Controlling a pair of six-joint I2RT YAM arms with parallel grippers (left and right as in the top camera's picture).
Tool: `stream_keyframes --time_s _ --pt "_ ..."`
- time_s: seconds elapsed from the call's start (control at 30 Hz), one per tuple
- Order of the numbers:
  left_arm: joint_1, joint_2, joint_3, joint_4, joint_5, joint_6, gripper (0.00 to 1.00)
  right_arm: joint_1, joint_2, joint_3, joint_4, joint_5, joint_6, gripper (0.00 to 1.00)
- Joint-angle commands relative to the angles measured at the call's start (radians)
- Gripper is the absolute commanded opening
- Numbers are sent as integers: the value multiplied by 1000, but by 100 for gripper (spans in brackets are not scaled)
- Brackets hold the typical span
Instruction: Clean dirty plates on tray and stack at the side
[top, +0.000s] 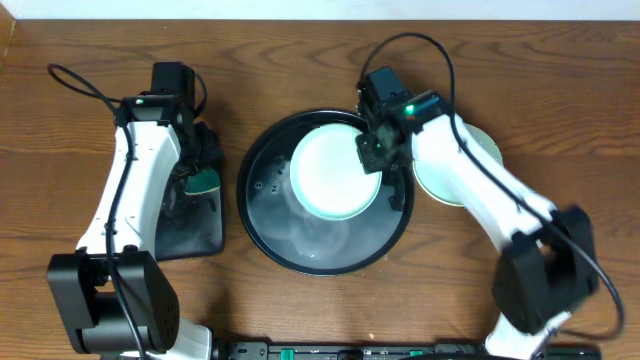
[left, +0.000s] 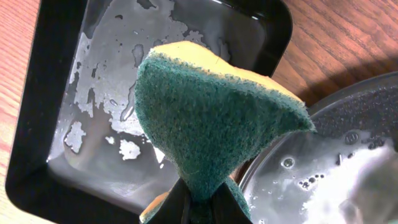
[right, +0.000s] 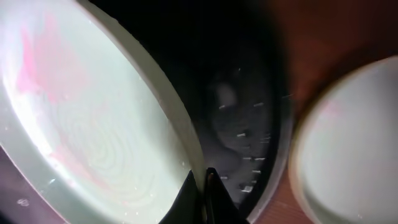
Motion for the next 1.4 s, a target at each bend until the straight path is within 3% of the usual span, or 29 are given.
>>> stream_keyframes --time_s 0.0,0.4,0.67,1.1,1.37 --pt "6 -8 17 -3 21 18 7 99 -95 25 0 338 -6 1" --pt "6 -8 17 -3 21 18 7 376 -161 25 0 1025 -6 1" --pt "6 -8 16 -3 21 18 7 517 -162 25 14 1356 -6 1" --pt "6 -8 16 -3 21 18 7 537 -162 25 19 1391 -2 1" --pt "6 -8 16 -3 21 18 7 474 -162 22 2 1107 50 1"
